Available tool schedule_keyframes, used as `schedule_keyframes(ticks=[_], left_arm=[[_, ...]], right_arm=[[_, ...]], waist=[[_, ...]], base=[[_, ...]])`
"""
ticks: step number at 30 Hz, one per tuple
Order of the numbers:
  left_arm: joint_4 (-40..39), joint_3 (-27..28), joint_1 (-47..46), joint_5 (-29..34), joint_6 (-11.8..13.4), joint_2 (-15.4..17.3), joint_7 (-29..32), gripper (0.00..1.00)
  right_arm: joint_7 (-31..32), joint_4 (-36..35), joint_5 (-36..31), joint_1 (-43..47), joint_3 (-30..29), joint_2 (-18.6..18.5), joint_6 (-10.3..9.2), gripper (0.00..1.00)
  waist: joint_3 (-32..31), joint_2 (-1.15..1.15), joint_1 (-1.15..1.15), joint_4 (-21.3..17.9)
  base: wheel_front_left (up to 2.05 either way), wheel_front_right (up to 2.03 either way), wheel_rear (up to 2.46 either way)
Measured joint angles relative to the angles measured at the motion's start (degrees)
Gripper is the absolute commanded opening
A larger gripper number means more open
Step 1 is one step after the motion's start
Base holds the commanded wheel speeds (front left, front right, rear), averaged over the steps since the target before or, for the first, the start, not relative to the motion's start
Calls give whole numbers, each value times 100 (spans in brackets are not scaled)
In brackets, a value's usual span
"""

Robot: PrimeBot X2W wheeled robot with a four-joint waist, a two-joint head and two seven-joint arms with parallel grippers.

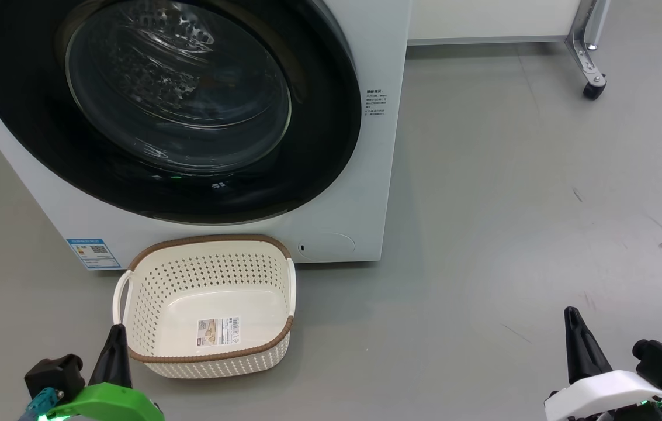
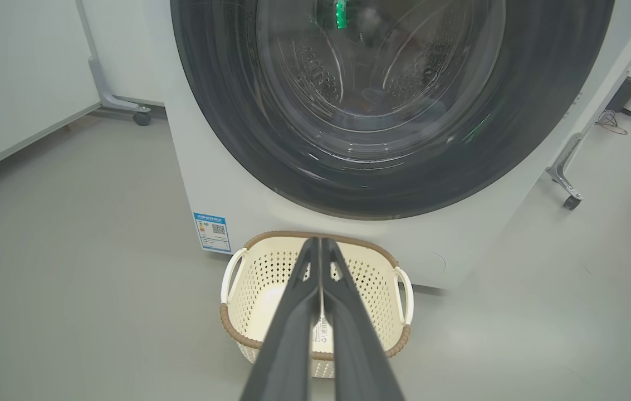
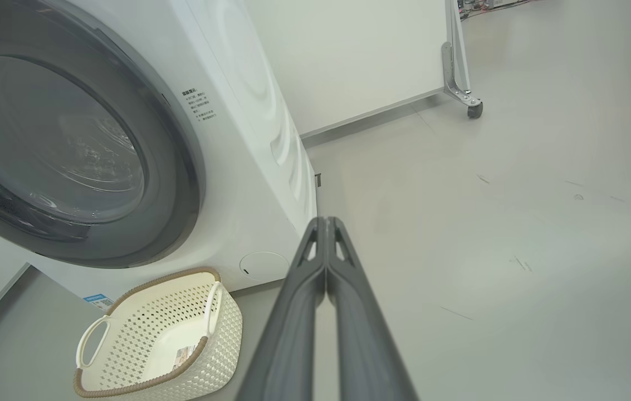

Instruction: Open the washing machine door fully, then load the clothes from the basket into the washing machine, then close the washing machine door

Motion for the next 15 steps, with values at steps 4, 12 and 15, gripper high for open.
schedule_keyframes(ticks=[4, 12, 15], left_arm=[[0, 4, -10, -389, 0, 0, 115, 0], [-1, 75, -107, -995, 0, 0, 334, 0], [-1, 110, -112, -1260, 0, 0, 402, 0]], right_arm=[[94, 7, 299, -15, -49, 11, 42, 0], [276, 27, 840, -113, -190, 24, 59, 0], [332, 33, 1054, -121, -235, 42, 94, 0]], waist=[[1, 0, 0, -11], [3, 0, 0, -34], [4, 0, 0, -43]], base=[[0, 0, 0], [0, 0, 0], [0, 0, 0]])
